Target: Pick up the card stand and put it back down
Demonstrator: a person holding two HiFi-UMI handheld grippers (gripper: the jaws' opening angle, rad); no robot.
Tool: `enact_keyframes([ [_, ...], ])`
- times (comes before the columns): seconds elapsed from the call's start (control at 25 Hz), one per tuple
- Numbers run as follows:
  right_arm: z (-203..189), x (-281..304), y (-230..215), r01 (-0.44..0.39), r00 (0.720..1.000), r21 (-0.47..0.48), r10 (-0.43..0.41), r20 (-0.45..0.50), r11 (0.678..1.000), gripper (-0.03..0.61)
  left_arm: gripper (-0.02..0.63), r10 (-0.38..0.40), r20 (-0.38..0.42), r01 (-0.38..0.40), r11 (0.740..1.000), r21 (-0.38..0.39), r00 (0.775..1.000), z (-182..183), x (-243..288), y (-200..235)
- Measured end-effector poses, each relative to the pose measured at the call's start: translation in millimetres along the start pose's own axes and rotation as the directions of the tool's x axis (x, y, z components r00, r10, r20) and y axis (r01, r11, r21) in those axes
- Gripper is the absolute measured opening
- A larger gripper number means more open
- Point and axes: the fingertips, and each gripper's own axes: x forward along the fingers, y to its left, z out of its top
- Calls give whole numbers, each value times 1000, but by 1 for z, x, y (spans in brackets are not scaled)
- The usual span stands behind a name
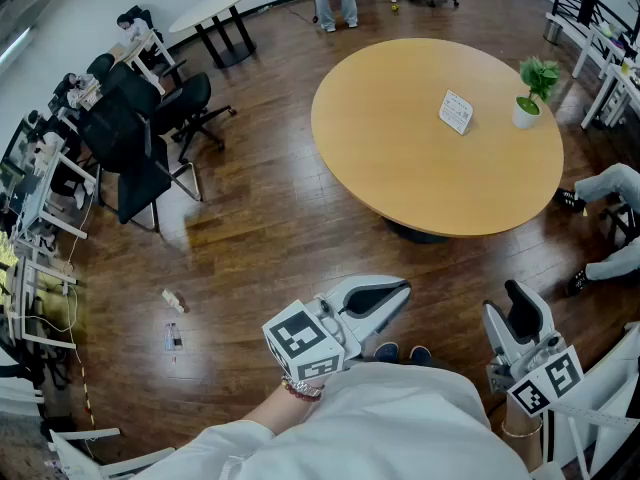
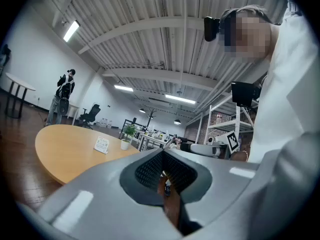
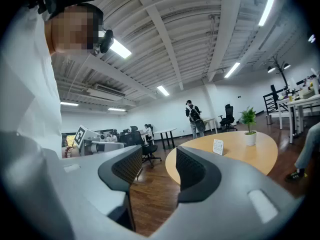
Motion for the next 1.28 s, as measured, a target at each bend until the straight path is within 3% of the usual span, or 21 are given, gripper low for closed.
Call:
enact_keyframes([
  [0.28,-2,42,-12,-23,1000,-5,23,-10,1000,190,-3,86,-15,-87,995,-39,996,-2,-14,57],
  [0.36,1,50,-40,7,1000,5,-7,0,1000,172,-3,83,-19,-83,996,-23,996,-6,-3,68],
  [0.52,-9,80,-93,65,998,65,-66,16,996,206,-3,111,-54,-114,992,-52,992,-17,25,103],
  [0.72,13,123,-167,70,997,123,-74,28,990,190,-3,99,-52,-102,994,-43,994,8,87,135],
  [0.96,44,197,-258,21,1000,86,-22,7,996,190,-3,131,-46,-132,991,-19,990,42,159,210],
  [1.28,34,265,-356,-8,999,145,13,-34,989,190,-3,195,-86,-199,979,-41,977,54,227,279],
])
